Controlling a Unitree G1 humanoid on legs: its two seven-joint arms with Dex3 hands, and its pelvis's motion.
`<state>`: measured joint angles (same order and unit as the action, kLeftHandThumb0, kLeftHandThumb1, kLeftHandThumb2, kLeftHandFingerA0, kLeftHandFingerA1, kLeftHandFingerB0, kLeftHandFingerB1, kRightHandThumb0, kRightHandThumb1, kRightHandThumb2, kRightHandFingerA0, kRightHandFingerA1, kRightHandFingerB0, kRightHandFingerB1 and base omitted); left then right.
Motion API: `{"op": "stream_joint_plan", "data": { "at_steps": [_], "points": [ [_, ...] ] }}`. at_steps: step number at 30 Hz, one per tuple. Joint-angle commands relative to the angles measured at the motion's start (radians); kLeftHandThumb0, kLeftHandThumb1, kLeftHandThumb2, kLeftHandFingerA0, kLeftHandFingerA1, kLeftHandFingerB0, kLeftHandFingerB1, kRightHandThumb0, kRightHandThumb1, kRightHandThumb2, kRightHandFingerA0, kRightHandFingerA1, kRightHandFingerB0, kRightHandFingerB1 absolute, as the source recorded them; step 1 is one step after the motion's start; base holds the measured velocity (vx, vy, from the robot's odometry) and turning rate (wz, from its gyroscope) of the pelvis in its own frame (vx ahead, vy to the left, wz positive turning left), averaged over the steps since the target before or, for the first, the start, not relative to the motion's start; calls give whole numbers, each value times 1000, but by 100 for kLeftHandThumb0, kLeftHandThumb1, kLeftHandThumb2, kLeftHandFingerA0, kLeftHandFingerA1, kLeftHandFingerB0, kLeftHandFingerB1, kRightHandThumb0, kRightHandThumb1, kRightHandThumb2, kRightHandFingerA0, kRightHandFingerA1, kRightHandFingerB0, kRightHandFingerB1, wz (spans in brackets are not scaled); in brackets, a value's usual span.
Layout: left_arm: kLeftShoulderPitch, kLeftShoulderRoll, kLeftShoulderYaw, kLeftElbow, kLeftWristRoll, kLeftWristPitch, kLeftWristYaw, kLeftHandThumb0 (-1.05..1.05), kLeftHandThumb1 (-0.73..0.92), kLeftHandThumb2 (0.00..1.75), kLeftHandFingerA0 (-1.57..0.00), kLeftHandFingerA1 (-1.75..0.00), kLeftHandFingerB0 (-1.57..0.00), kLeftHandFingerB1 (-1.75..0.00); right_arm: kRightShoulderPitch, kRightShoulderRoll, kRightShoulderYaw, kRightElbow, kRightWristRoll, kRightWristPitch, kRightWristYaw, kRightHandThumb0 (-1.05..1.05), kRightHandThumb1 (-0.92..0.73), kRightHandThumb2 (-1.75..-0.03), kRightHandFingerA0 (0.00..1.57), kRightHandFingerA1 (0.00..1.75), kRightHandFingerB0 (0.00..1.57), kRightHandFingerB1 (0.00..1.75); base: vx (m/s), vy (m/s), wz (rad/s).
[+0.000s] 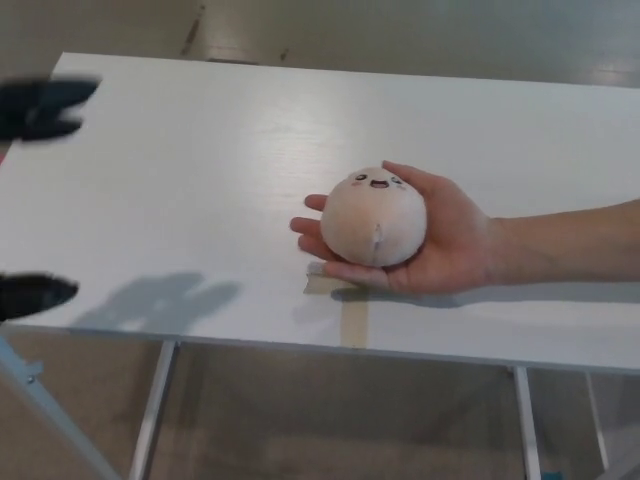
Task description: Use the left hand to take the pink dumpling toy on a person's hand and put it on the desk.
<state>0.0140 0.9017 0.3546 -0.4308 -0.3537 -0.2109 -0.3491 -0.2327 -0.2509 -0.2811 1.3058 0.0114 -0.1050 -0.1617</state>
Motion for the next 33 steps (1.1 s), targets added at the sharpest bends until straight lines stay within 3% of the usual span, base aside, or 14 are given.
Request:
{"op": "stream_joint_plan", "data": {
  "at_steps": [1, 5, 6, 8, 9, 11, 16, 32, 33],
  "points": [
    [-697, -45, -390, -73, 155, 409, -43, -56, 38, 67, -32, -43, -23, -37, 13, -19, 10, 9, -4, 12, 25, -15, -65, -58, 71, 49, 47, 41, 0, 0, 10],
    [-830, -124, -518, 34, 305, 446, -95, -57, 38, 66, -29, -41, -24, -37, 7, -21, 14, 10, -7, 16, 25, -15, -64, -59, 71, 49, 47, 40, 0, 0, 0],
    [-866, -144, -551, 65, 338, 459, -108, -53, 42, 54, -29, -34, -26, -30, 7, -22, 14, 10, -7, 15, 27, -15, -65, -59, 71, 49, 47, 40, 0, 0, 0],
    [-904, -164, -584, 97, 370, 476, -120, -53, 42, 54, -29, -34, -26, -30, 8, -22, 14, 10, -7, 12, 29, -15, -65, -59, 71, 49, 47, 40, 0, 0, 0],
    [-928, -186, -610, 131, 398, 474, -124, -26, 20, 82, -11, -52, -11, -50, 8, -22, 13, 9, -6, 11, 31, -15, -65, -59, 71, 49, 46, 40, 0, 0, 0],
    [-996, -266, -700, 261, 495, 451, -127, -27, 19, 82, -11, -52, -10, -50, 13, -20, 11, 7, -1, 9, 37, -15, -65, -59, 70, 49, 46, 40, 0, 0, 0],
    [-1062, -344, -814, 390, 595, 461, -119, -28, 19, 82, -10, -51, -9, -50, 10, -18, 15, 7, -3, 13, 36, -15, -65, -59, 70, 48, 46, 40, 0, 0, 0],
    [-1143, -511, -1092, 743, 793, 514, -67, -30, 19, 82, -5, -50, -5, -48, 8, -20, 9, 7, 9, 13, 56, -15, -65, -59, 67, 48, 47, 40, 0, 0, 0],
    [-1143, -518, -1104, 756, 797, 523, -67, -60, 45, 55, -18, -30, -20, -29, 8, -20, 9, 7, 8, 13, 57, -15, -65, -59, 67, 48, 47, 40, 0, 0, 0]
  ]
}}
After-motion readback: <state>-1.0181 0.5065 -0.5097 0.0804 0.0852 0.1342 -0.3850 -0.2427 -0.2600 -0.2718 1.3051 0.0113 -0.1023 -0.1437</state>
